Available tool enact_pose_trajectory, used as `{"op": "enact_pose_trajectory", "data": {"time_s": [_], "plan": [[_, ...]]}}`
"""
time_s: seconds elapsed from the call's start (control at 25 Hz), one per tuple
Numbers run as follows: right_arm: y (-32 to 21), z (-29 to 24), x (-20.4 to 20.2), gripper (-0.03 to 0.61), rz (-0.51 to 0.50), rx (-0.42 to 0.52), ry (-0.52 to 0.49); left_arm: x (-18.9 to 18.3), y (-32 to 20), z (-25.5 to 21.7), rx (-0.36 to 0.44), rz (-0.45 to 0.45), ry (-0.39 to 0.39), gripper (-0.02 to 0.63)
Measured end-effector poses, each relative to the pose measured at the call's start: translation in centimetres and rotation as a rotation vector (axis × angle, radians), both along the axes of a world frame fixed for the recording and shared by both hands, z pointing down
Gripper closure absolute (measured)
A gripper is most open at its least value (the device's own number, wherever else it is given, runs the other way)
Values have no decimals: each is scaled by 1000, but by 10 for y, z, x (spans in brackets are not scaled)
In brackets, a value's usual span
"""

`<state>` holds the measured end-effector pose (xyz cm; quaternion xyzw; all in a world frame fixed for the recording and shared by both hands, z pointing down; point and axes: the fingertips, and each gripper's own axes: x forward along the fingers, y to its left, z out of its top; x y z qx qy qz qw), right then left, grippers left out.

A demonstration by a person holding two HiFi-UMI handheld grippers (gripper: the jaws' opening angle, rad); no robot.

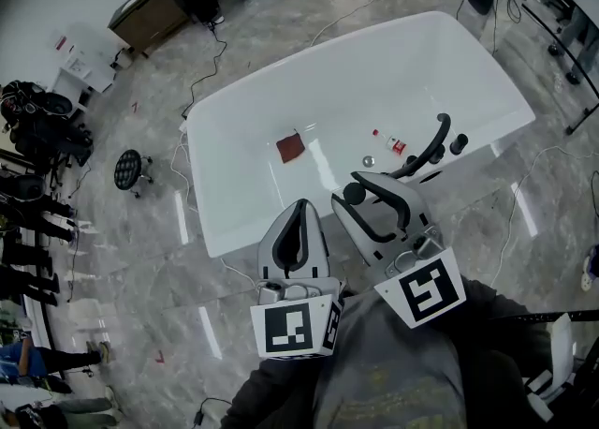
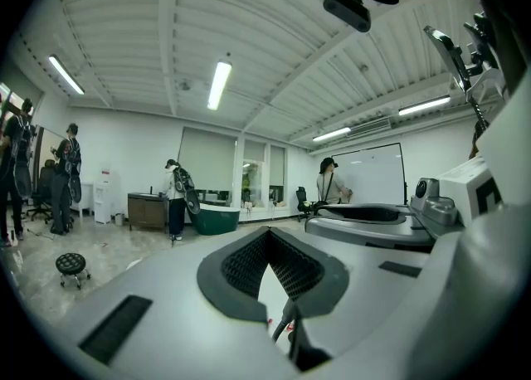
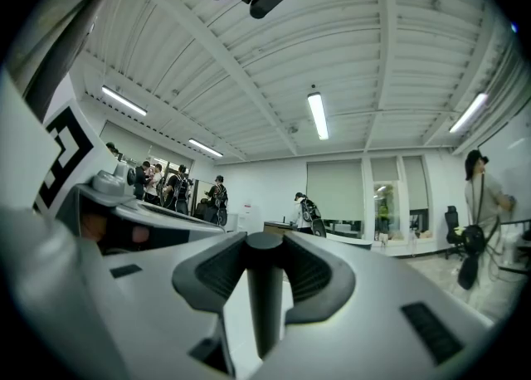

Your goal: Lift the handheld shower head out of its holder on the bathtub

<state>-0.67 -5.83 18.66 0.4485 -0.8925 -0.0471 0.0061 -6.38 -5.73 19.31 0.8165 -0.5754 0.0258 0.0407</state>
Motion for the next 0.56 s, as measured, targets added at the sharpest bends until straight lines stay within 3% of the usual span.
{"op": "enact_pose_trajectory", "data": {"time_s": [0.56], "plan": [[1,1,0,437,-8,12,4,0,2,3,-4,-4,-7,611]]}}
